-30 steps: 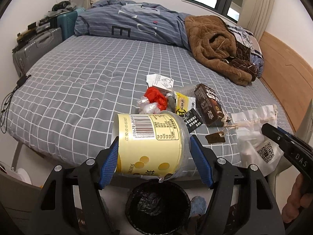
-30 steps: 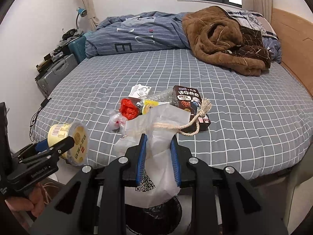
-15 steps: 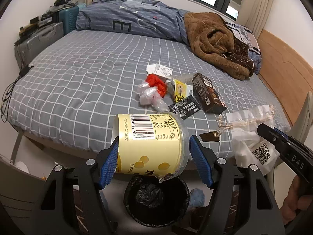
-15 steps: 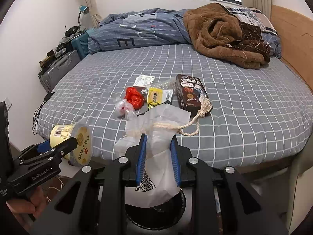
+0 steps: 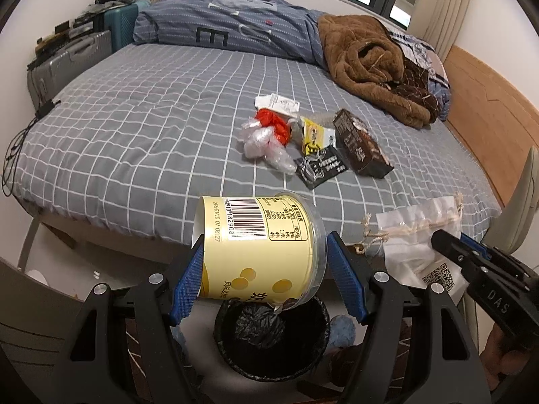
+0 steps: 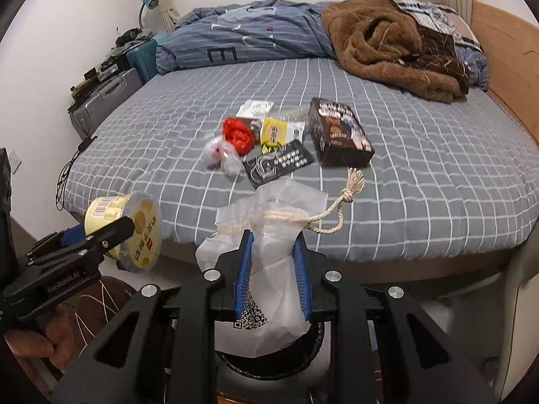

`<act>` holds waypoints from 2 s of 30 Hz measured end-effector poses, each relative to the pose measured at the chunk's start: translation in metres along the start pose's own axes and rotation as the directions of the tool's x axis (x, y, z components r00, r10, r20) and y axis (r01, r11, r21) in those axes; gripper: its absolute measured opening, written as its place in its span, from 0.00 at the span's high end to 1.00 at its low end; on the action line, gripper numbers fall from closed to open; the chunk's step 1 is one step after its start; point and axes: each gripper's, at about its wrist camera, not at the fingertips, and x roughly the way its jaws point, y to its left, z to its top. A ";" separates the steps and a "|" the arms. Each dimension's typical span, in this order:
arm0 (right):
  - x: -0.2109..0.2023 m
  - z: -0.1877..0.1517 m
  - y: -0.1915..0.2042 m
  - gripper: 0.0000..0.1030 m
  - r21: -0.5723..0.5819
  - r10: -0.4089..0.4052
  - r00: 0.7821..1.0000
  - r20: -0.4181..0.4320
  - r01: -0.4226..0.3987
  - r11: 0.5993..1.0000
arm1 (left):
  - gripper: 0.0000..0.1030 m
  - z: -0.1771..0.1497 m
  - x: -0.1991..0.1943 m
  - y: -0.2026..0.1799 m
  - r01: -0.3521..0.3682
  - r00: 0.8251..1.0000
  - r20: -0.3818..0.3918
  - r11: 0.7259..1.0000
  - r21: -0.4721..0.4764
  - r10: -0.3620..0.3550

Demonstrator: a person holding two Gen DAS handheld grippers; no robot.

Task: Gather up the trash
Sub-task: 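Carry the white bag and yellow cup with both tools over the floor bin, then open the right tool to drop the white bag into the bin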

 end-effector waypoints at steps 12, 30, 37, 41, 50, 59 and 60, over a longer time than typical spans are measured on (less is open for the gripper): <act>0.035 -0.036 -0.001 0.77 -0.007 -0.016 0.998 -0.064 0.016 1.000 | 0.34 -0.028 0.024 0.000 0.012 0.999 -0.041 1.000 0.024 -0.011; 0.107 -0.089 -0.001 0.77 -0.015 -0.018 0.975 -0.224 0.014 1.000 | 0.34 -0.086 0.099 0.028 -0.012 0.984 -0.178 1.000 -0.004 0.011; 0.137 -0.108 -0.005 0.77 -0.007 -0.019 0.959 -0.282 0.018 1.000 | 0.34 -0.101 0.125 0.038 -0.028 0.975 -0.221 1.000 0.007 0.028; 0.157 -0.118 -0.005 0.77 -0.005 -0.015 0.947 -0.322 0.014 1.000 | 0.34 -0.108 0.140 0.040 -0.028 0.970 -0.242 0.999 0.023 0.033; 0.189 -0.133 0.000 0.77 0.003 -0.001 0.925 -0.381 0.002 1.000 | 0.34 -0.122 0.165 0.052 -0.070 0.953 -0.292 0.997 0.031 0.076; 0.202 -0.131 0.005 0.65 -0.016 -0.016 0.927 -0.376 0.011 1.000 | 0.34 -0.128 0.182 0.064 -0.093 0.947 -0.307 0.995 0.021 0.095; 0.202 -0.131 0.003 0.62 -0.009 -0.013 0.927 -0.375 0.010 1.000 | 0.34 -0.129 0.183 0.063 -0.089 0.947 -0.307 0.996 0.020 0.091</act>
